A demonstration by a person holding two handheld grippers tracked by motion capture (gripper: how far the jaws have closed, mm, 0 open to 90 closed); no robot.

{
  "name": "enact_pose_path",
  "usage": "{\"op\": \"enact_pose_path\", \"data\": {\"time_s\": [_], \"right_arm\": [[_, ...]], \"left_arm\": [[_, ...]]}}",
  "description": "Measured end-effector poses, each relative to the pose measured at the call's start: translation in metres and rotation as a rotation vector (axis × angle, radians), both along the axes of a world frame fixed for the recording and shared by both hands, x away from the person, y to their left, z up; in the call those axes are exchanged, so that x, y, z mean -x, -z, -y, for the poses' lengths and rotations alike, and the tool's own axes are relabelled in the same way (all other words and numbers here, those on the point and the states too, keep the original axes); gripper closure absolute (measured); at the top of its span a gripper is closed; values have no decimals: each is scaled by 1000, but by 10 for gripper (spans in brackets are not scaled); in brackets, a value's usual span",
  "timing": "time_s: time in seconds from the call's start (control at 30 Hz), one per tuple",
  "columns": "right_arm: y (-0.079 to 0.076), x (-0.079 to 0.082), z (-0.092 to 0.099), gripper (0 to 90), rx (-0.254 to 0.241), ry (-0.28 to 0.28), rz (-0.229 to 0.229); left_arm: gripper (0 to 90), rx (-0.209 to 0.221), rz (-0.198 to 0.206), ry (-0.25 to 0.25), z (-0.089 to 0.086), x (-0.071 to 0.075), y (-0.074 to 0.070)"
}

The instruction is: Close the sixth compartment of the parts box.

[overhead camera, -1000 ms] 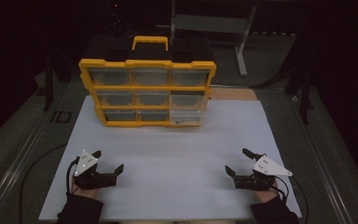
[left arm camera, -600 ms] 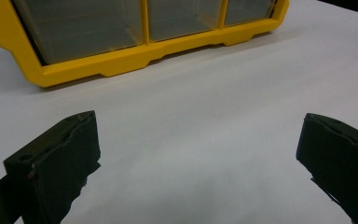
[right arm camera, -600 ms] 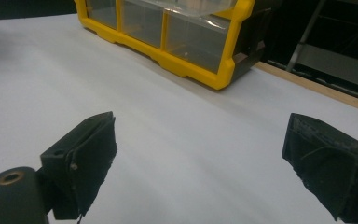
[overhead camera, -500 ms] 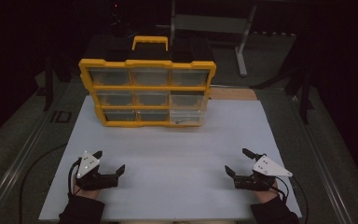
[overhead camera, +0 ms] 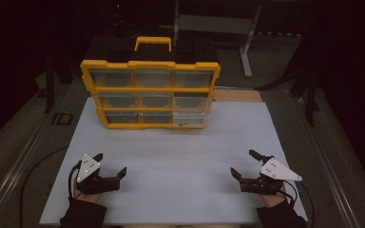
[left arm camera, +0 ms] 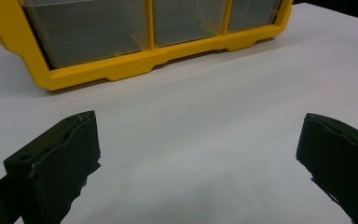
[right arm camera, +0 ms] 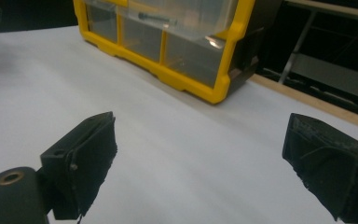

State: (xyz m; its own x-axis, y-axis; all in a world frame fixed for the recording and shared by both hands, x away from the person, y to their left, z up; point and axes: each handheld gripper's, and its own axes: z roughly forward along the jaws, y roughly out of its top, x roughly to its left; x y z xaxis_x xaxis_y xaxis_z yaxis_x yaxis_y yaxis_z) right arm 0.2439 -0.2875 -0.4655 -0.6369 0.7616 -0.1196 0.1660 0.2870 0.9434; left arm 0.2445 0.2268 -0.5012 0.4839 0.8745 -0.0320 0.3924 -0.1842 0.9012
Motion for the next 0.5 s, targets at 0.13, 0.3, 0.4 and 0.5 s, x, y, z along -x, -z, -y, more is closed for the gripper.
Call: {"op": "enact_pose_path", "data": {"time_s": [0.13, 0.3, 0.4, 0.5], "right_arm": [[-11, 1, -1, 95, 0, 10, -3], [-23, -1, -3, 110, 17, 31, 6], [-30, -2, -7, 110, 26, 15, 6], [-36, -3, -10, 110, 31, 6, 19]], "left_arm": [[0, 3, -2, -2, 0, 0, 0], [0, -2, 4, -6, 0, 0, 1], [0, -1, 5, -8, 0, 0, 0], [0, 0, 4, -7, 0, 0, 0]]}}
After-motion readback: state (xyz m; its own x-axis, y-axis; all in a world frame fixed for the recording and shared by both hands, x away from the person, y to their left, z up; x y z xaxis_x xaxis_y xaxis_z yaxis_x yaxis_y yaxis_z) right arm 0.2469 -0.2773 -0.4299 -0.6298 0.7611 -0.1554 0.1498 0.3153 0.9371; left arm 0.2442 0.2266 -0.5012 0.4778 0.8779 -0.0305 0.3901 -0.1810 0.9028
